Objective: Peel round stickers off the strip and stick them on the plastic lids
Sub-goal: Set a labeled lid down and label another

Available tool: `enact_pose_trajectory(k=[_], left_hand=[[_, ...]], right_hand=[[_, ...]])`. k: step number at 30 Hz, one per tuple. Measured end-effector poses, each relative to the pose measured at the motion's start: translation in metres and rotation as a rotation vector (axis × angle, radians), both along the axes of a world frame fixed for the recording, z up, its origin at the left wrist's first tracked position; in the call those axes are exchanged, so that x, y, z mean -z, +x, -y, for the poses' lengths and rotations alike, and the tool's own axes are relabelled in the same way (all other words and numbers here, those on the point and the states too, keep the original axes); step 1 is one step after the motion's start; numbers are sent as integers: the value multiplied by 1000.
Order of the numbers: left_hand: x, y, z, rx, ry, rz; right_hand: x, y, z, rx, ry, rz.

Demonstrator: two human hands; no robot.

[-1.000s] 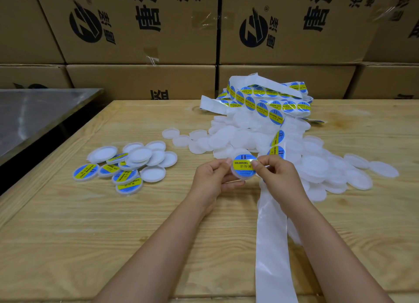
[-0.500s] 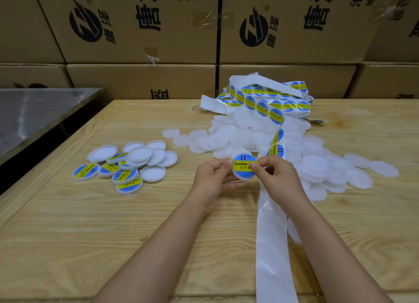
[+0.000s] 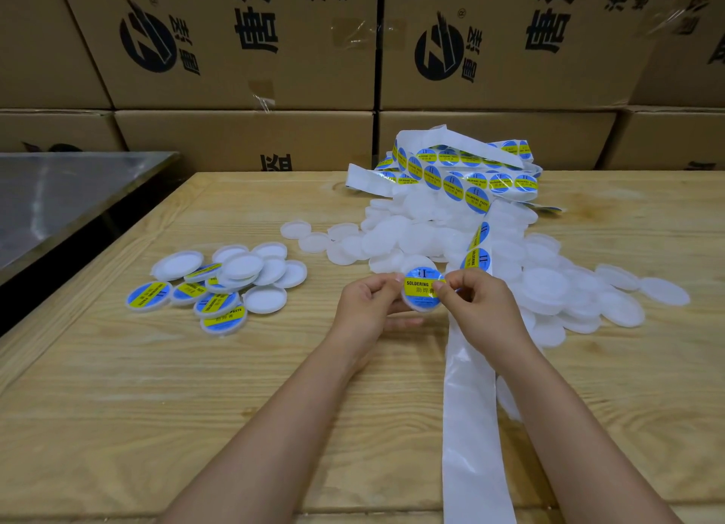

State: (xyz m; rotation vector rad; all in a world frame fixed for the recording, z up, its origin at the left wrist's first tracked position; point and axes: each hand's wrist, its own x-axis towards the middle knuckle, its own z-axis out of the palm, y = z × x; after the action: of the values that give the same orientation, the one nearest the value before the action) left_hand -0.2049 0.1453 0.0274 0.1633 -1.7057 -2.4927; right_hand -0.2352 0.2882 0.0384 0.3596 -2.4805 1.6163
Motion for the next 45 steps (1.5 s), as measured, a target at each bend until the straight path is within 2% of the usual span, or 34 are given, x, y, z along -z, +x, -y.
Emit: enact_pose_trajectory(k=[9,15,23,31,39,45], left_hand=[[2,0,1,40,18,-24],[3,0,-1,-32,-40,0],[1,1,-6,-103,-96,-29],[-1,3,-8,-67,8,-67],[-2,4,-2,-19,96,-21],[-1,5,-2,51,121,4]], right_hand=[[-2,1,1,21,37,2],[-3,3,1,43,51,-10],[1,8,8,195,185,-208],[3,15,18,289,297,-326],[5,17,20,152,182,-206],[8,12,21,234,90,-251]])
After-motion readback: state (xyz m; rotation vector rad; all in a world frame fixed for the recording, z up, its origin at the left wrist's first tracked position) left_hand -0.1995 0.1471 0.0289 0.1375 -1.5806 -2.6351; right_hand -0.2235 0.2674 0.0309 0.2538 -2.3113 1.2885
